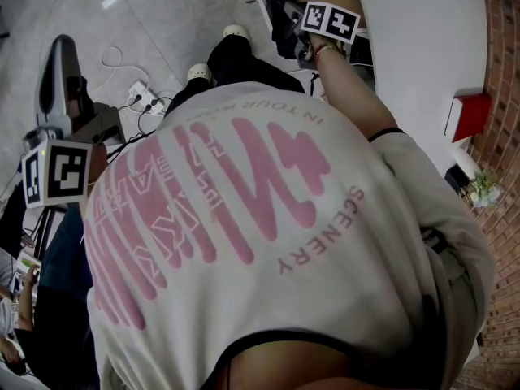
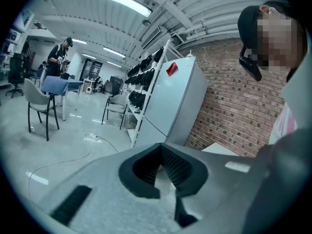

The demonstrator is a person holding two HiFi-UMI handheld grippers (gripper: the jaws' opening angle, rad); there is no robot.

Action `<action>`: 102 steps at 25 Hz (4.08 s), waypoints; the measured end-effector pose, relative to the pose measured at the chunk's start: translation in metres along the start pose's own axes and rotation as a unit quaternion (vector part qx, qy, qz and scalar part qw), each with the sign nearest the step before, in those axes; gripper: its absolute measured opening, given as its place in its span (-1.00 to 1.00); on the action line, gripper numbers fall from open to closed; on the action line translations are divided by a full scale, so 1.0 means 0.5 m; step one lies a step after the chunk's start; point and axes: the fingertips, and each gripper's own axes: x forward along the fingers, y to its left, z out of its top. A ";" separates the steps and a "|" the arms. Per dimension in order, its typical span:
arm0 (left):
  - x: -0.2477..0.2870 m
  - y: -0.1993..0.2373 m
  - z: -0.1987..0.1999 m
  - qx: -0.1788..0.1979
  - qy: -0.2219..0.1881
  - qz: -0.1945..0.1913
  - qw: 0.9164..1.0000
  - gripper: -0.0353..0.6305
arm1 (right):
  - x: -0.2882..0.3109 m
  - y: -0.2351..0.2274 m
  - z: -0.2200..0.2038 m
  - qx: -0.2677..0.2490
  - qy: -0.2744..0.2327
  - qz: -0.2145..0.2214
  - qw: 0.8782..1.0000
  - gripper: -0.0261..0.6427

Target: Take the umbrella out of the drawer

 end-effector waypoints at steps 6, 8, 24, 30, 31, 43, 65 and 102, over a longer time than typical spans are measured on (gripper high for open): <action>0.003 0.012 -0.013 -0.011 0.003 0.024 1.000 -0.89 | 0.045 -0.021 -0.004 -0.023 0.053 -0.005 0.998 0.07; 0.004 0.014 -0.018 -0.013 0.007 0.032 0.999 -0.89 | 0.061 -0.026 -0.013 -0.017 0.072 -0.006 0.997 0.08; 0.032 -0.001 -0.055 -0.009 0.046 0.058 0.997 -0.89 | 0.149 -0.072 -0.078 0.017 0.162 -0.010 0.987 0.13; 0.049 -0.008 -0.078 -0.011 0.062 0.065 0.996 -0.89 | 0.177 -0.081 -0.095 0.028 0.191 0.004 0.981 0.20; 0.052 -0.010 -0.082 -0.010 0.064 0.065 0.996 -0.89 | 0.181 -0.081 -0.097 0.030 0.197 0.009 0.980 0.20; 0.066 -0.016 -0.095 -0.014 0.075 0.078 0.994 -0.89 | 0.189 -0.065 -0.111 0.060 0.232 0.048 0.970 0.06; 0.037 0.022 -0.139 -0.054 0.072 0.114 0.989 -0.89 | 0.209 -0.057 -0.123 0.094 0.266 0.067 0.957 0.00; -0.033 0.055 -0.113 -0.078 0.012 0.097 0.992 -0.89 | 0.155 -0.042 -0.093 0.037 0.210 -0.034 0.976 -0.13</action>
